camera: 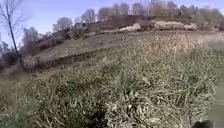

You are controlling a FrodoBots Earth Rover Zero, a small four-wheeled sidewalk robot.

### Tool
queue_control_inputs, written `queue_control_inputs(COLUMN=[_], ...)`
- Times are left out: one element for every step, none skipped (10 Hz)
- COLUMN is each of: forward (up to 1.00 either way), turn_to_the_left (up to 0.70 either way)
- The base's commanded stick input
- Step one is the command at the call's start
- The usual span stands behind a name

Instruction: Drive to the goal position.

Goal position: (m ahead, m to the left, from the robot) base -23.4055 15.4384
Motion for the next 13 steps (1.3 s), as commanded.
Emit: queue_control_inputs(forward=[-0.45, -0.45, -0.45, -0.45, -0.45, -0.45, -0.45, -0.45, -0.45, -0.45, -0.45, -0.45, -0.45], turn_to_the_left=[0.00, 0.00, 0.00, 0.00, 0.00, 0.00, 0.00, 0.00, 0.00, 0.00, 0.00, 0.00, 0.00])
